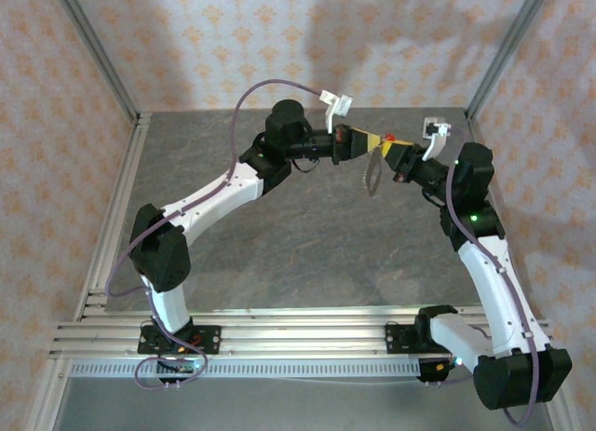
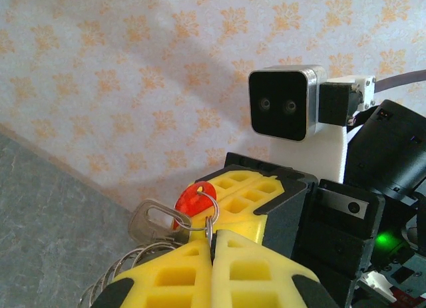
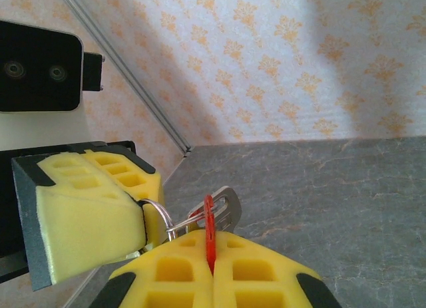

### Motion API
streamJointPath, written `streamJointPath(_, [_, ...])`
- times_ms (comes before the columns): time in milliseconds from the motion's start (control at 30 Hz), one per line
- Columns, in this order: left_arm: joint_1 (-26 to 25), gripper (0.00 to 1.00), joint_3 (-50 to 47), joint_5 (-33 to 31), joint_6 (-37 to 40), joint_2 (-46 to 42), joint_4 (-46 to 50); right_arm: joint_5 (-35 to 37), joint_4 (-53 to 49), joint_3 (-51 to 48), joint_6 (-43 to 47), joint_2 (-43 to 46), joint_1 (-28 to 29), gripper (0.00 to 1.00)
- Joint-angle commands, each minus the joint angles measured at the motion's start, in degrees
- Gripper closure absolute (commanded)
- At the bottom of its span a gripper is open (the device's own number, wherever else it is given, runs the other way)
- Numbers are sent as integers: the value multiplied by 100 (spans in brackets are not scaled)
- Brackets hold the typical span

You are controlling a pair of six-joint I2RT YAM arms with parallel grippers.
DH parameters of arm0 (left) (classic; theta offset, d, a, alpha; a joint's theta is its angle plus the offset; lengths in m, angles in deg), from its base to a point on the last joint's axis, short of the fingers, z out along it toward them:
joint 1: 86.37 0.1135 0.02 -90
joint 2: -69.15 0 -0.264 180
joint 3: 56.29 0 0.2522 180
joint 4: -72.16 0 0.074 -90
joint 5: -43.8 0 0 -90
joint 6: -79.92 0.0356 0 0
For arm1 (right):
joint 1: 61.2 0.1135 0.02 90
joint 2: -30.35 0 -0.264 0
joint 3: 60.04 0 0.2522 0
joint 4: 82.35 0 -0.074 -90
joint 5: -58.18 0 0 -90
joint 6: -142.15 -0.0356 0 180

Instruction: Put the keys on the keyring

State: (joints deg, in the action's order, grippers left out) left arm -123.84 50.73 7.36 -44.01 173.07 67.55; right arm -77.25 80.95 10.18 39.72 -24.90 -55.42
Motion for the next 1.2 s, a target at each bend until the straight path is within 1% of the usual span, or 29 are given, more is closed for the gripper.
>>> streamJointPath(0, [-85, 100, 211, 142, 176, 58, 14, 57, 171, 200, 98, 86, -24, 100])
streamJointPath(167, [-76, 100, 167, 23, 300, -36, 195, 416, -57, 146, 296, 311, -91, 100])
streamJointPath(300, [-3, 100, 65, -30, 493, -136, 256, 564, -188, 117, 346, 438, -141, 100])
streamJointPath(467, [138, 100, -161, -83, 442, -274, 129, 548, -154, 89, 282, 480, -209, 100])
streamJointPath(600, [152, 100, -220, -52, 432, -306, 95, 459, -102, 137, 225, 412, -216, 100])
streamJointPath(800, [157, 100, -176, -84, 410, -303, 174, 426, -364, 364, 292, 240, -209, 100])
streamJointPath(833, [161, 95, -176, -127, 405, -302, 186, 452, -483, 433, 335, 202, -209, 100])
streamJointPath(967, [213, 64, -244, -292, 370, -328, 125, 560, -825, 639, 407, 63, -213, 100])
streamJointPath(1067, [262, 50, -321, -439, 164, -370, 89, 615, -999, 737, 453, -41, -209, 100])
streamJointPath(1167, [314, 44, -401, -542, 159, -429, 109, 698, -1152, 802, 506, -159, -210, 100])
